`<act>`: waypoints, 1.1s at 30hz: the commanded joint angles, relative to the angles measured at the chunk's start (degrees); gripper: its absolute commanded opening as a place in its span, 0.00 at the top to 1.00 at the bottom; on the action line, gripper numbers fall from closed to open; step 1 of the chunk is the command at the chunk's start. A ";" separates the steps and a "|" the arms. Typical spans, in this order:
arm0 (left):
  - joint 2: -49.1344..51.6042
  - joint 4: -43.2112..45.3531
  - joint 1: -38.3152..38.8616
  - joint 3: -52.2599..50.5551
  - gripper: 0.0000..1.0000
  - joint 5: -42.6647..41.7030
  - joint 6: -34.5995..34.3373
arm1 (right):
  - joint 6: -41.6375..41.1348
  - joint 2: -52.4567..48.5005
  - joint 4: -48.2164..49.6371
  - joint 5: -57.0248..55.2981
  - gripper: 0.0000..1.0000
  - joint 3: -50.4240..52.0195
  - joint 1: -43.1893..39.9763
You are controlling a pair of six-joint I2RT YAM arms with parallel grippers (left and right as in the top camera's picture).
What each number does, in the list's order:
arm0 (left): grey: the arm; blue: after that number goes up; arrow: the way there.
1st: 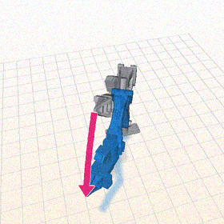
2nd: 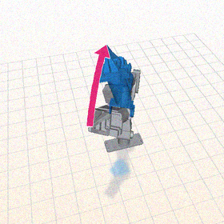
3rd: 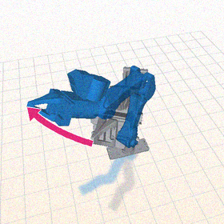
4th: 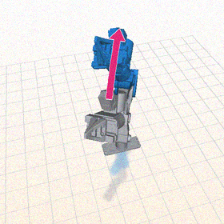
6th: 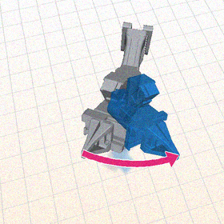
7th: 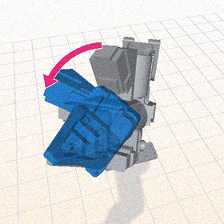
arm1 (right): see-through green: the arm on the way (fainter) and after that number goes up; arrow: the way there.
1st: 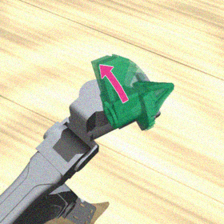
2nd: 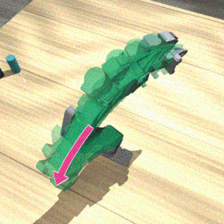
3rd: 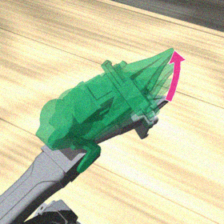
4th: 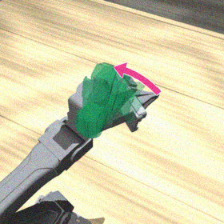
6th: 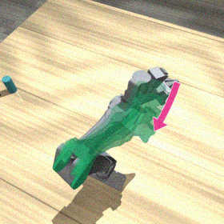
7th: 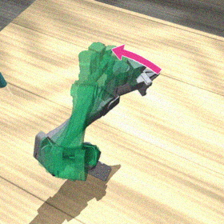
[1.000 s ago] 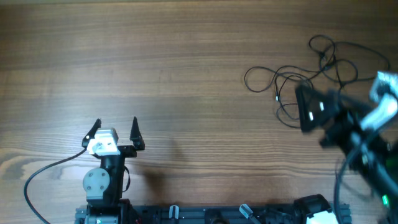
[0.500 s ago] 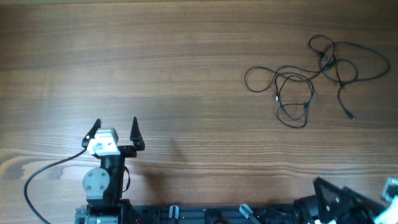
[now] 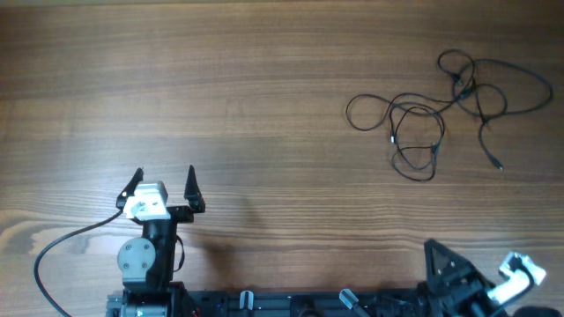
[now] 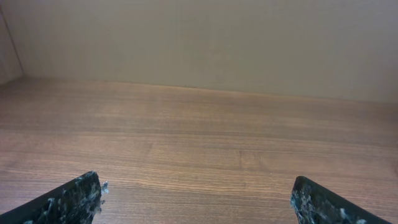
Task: Untangle cables
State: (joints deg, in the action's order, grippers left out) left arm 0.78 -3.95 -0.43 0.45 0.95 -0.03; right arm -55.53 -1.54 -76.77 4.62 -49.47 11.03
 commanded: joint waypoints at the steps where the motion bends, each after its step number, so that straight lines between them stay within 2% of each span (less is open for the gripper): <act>1: -0.50 -0.37 0.26 -0.11 0.00 -0.48 0.90 | 9.40 1.31 14.36 -1.73 0.00 6.08 -0.35; 3: -0.50 -0.37 0.28 -0.11 0.00 -0.48 0.90 | 18.99 1.31 25.77 -3.72 0.00 9.49 -0.35; 6: -0.50 -0.37 0.28 -0.11 0.00 -0.48 0.90 | 39.30 1.31 46.73 -4.63 0.00 16.79 -0.39; 9: -0.50 -0.37 0.28 -0.11 0.00 -0.48 0.90 | 54.34 1.31 63.21 -4.61 0.00 23.37 -0.39; 10: -0.50 -0.37 0.28 -0.11 0.00 -0.48 0.90 | 61.37 1.31 71.84 -4.59 0.00 27.19 -0.39; 14: -0.50 -0.37 0.28 -0.11 0.00 -0.48 0.90 | 73.70 1.31 89.13 -4.50 0.00 36.02 -0.55; 18: -0.50 -0.37 0.28 -0.11 0.00 -0.48 0.90 | 74.75 1.31 98.47 -4.37 0.00 43.28 -2.05; 24: -0.50 -0.37 0.28 -0.11 0.00 -0.48 0.90 | 67.71 1.36 98.33 -5.42 0.00 49.33 -3.89; 33: -0.50 -0.37 0.28 -0.11 0.00 -0.48 0.90 | 58.55 1.33 76.96 -7.23 0.00 49.18 -4.33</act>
State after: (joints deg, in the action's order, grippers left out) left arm 0.80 -3.97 -0.43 0.45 0.95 -0.03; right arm 7.68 -0.80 4.27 -0.97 -0.38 7.01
